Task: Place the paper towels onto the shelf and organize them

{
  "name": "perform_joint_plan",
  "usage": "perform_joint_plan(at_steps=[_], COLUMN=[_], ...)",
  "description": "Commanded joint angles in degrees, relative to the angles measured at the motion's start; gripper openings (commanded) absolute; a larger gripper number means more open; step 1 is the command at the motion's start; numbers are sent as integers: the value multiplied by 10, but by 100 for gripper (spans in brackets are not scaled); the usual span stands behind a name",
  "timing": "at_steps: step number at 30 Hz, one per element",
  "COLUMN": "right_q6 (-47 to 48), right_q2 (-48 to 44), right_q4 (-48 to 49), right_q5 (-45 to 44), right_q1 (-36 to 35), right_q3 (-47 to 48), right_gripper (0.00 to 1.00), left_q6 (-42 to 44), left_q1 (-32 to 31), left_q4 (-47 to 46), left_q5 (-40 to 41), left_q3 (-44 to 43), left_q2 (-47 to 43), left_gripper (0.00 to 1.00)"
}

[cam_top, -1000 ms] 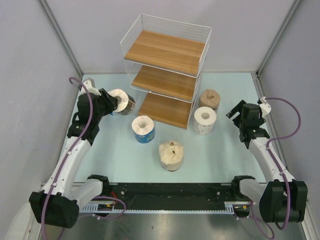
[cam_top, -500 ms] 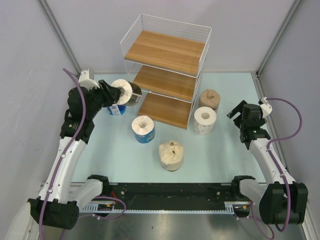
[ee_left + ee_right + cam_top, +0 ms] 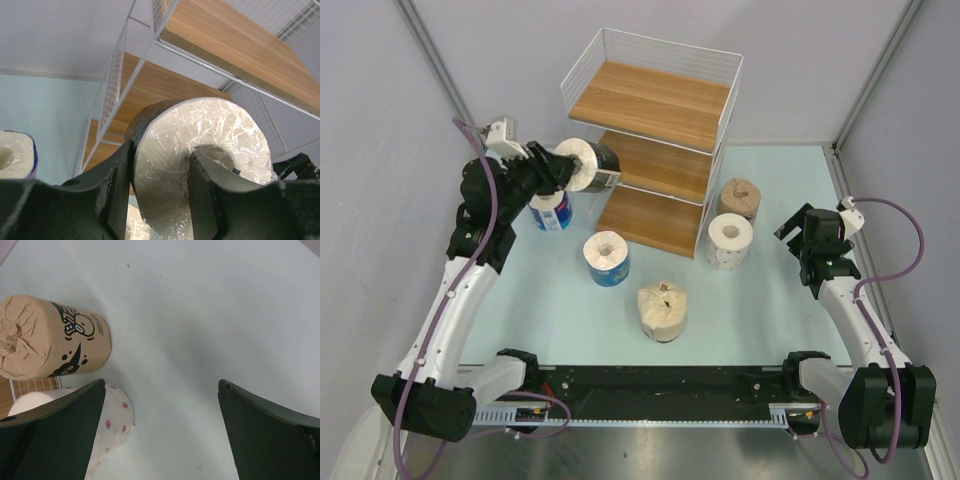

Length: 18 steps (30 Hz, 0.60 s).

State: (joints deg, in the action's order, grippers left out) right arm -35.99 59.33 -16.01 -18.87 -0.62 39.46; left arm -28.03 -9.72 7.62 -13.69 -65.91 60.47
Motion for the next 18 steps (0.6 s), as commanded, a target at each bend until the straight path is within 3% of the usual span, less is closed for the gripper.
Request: perform_joint_plan(at_steps=[1, 18], right_q6=[-1, 8], right_q2=[-13, -20], right_q4=[-2, -7], right_q5=[-16, -5], right_q1=[2, 28], right_q3=[18, 19], right_gripper=[100, 100], left_q6=[-10, -6], left_q1=[-43, -67], left_q4=[-59, -117], left_q5=[34, 158], left_q3=[-31, -26], left_q2=[16, 59], left_gripper=[33, 35])
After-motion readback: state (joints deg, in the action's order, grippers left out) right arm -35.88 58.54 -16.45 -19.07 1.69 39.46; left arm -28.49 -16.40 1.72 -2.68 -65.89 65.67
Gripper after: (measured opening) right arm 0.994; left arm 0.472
